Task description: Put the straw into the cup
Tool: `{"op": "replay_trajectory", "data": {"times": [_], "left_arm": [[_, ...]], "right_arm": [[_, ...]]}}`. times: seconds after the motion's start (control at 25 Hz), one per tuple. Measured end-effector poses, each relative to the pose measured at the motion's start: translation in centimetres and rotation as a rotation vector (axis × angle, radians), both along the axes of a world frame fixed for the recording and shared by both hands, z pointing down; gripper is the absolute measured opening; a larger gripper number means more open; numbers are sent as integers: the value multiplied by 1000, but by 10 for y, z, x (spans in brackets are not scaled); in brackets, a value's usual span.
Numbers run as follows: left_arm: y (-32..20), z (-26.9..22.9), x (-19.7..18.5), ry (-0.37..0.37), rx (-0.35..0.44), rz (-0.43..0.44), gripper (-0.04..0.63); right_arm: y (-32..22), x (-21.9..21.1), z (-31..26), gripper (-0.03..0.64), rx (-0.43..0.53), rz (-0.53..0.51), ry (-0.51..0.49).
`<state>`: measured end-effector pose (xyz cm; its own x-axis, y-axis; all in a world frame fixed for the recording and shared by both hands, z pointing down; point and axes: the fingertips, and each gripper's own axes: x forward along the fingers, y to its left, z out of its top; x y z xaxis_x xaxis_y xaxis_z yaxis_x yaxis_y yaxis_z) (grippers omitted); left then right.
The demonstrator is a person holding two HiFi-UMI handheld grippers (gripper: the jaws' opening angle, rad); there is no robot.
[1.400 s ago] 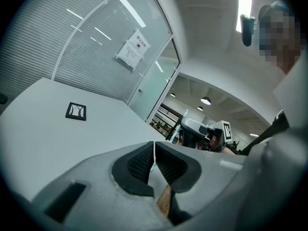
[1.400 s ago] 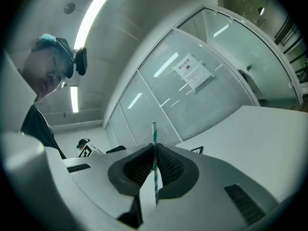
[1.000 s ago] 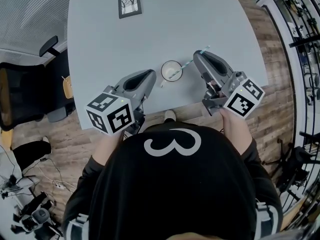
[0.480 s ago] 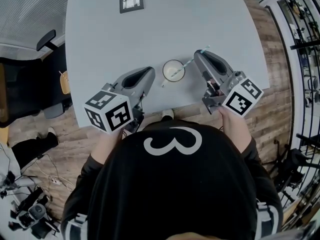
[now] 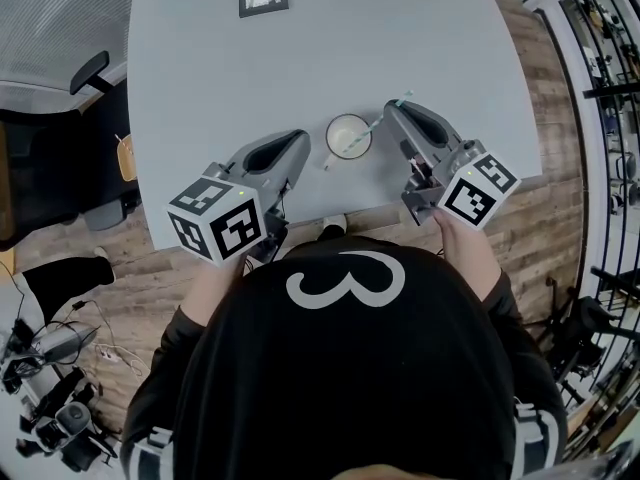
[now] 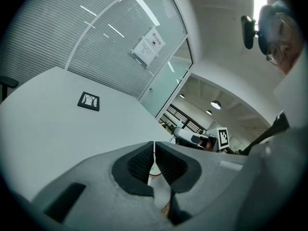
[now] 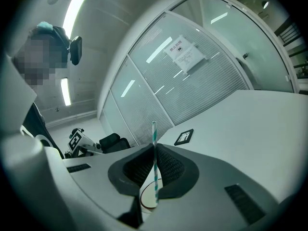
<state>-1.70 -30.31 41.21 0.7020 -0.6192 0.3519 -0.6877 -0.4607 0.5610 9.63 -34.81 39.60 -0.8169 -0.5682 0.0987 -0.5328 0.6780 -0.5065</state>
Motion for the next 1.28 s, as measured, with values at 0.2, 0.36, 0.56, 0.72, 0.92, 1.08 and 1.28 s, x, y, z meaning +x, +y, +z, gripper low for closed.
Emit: {"op": "replay_trajectory", "data": {"times": [0.2, 0.36, 0.56, 0.72, 0.92, 1.08, 1.28], "left_arm": [[-1, 6, -1, 4, -10, -8, 23], [0, 9, -2, 4, -17, -15, 23], [-2, 14, -4, 3, -28, -22, 23], [-5, 14, -3, 4, -30, -28, 23], [-5, 17, -6, 4, -34, -34, 23], [-7, 19, -10, 4, -34, -39, 23], [-8, 15, -5, 5, -32, -36, 23]], "right_arm": [[-3, -2, 11, 26, -19, -1, 4], [-4, -3, 17, 26, -41, -4, 1], [-6, -4, 24, 26, -49, -13, 10], [-5, -4, 29, 26, -58, -24, 13], [-4, -7, 31, 26, -60, -31, 14], [-6, -10, 35, 26, -65, -36, 18], [-6, -5, 35, 26, -67, -33, 22]]}}
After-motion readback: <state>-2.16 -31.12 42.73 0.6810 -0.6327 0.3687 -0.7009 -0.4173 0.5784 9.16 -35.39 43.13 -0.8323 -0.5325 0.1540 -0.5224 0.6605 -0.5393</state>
